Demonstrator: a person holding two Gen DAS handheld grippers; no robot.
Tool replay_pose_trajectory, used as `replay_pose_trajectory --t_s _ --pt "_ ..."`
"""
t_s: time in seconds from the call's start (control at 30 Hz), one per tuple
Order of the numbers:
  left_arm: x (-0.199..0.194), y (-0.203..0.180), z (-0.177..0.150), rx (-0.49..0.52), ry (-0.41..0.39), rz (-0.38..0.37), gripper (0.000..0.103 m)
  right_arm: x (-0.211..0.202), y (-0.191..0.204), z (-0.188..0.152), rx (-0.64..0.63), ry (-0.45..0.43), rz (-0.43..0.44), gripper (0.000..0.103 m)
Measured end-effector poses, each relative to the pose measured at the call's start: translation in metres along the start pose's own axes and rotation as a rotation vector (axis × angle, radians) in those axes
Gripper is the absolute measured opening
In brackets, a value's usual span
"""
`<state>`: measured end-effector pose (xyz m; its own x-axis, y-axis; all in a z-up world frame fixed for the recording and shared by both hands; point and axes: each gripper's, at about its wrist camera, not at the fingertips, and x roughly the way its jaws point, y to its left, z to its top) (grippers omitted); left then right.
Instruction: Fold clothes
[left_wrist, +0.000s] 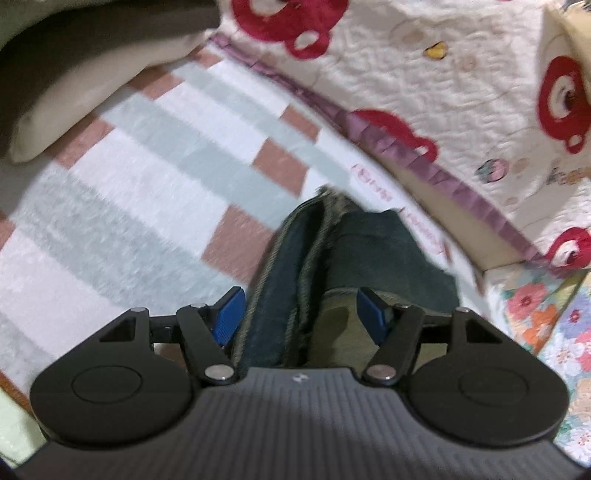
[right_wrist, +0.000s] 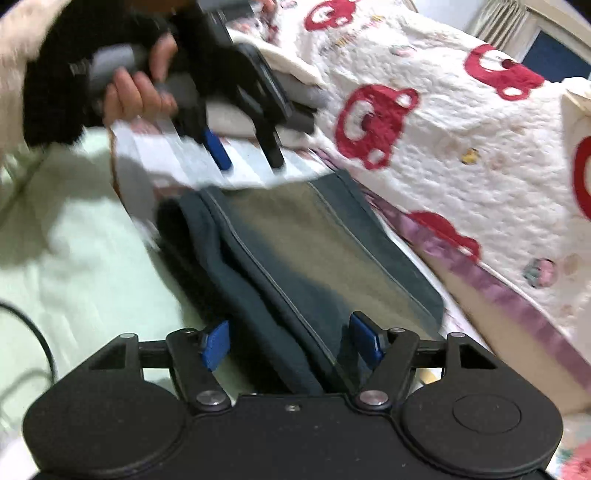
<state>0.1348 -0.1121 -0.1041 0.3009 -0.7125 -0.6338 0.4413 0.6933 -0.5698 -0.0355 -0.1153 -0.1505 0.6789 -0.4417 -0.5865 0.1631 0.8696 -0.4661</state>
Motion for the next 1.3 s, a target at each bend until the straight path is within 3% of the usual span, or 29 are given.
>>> replay_pose_trajectory --t_s 0.17,0.3,0.37,0.4,0.43,0.5,0.53,0.6,0.67,0.73,0.9,0.97,1.07,1.13,1.23,1.3 --pt "0.002 -0.010 0.000 0.032 -0.027 -0.047 0.070 0.005 -0.025 -0.019 0.157 0.070 -0.022 0.072" --pt "0.039 -0.032 -0.006 0.192 0.012 0.022 0.070 0.008 -0.044 -0.035 0.283 0.126 -0.039 0.073" --pt "0.048 -0.046 -0.006 0.287 0.008 0.050 0.046 0.010 -0.054 -0.043 0.345 0.154 -0.048 0.073" --pt "0.051 -0.053 -0.006 0.334 0.003 0.057 0.039 0.012 -0.059 -0.046 0.381 0.165 -0.047 0.073" --pt "0.052 -0.061 -0.005 0.382 -0.008 0.064 0.024 0.015 -0.064 -0.048 0.427 0.159 -0.023 0.073" --pt "0.043 -0.079 -0.001 0.457 -0.051 0.073 0.021 0.017 -0.068 -0.050 0.462 0.147 0.003 0.071" --pt "0.046 -0.074 0.002 0.437 -0.040 0.078 0.020 0.018 -0.070 -0.051 0.473 0.137 0.018 0.069" --pt "0.050 -0.064 0.008 0.395 -0.017 0.089 0.020 0.012 -0.068 -0.050 0.439 0.081 0.060 0.052" --pt "0.055 -0.054 0.014 0.354 0.007 0.101 0.023 0.007 -0.060 -0.047 0.378 0.048 0.057 0.052" --pt "0.060 -0.045 0.020 0.313 0.029 0.112 0.033 0.008 -0.055 -0.043 0.323 0.032 0.048 0.052" --pt "0.061 -0.027 0.032 0.237 0.053 0.156 0.034 0.004 -0.048 -0.042 0.225 0.046 0.050 0.045" --pt "0.048 -0.027 0.032 0.239 0.022 0.193 0.034 -0.007 -0.053 -0.039 0.243 0.033 0.065 0.045" --pt "0.030 -0.036 0.027 0.292 -0.028 0.228 0.034 -0.034 -0.069 -0.030 0.336 -0.093 0.137 0.045" --pt "0.016 -0.040 0.026 0.308 -0.047 0.162 0.037 -0.042 -0.086 -0.022 0.402 -0.179 0.169 0.044" --pt "0.007 -0.039 0.027 0.259 -0.042 0.044 0.047 -0.015 -0.087 -0.019 0.416 -0.125 0.174 0.044" --pt "0.010 -0.030 0.022 0.173 0.026 0.001 0.051 0.003 -0.088 -0.018 0.426 -0.089 0.178 0.044"
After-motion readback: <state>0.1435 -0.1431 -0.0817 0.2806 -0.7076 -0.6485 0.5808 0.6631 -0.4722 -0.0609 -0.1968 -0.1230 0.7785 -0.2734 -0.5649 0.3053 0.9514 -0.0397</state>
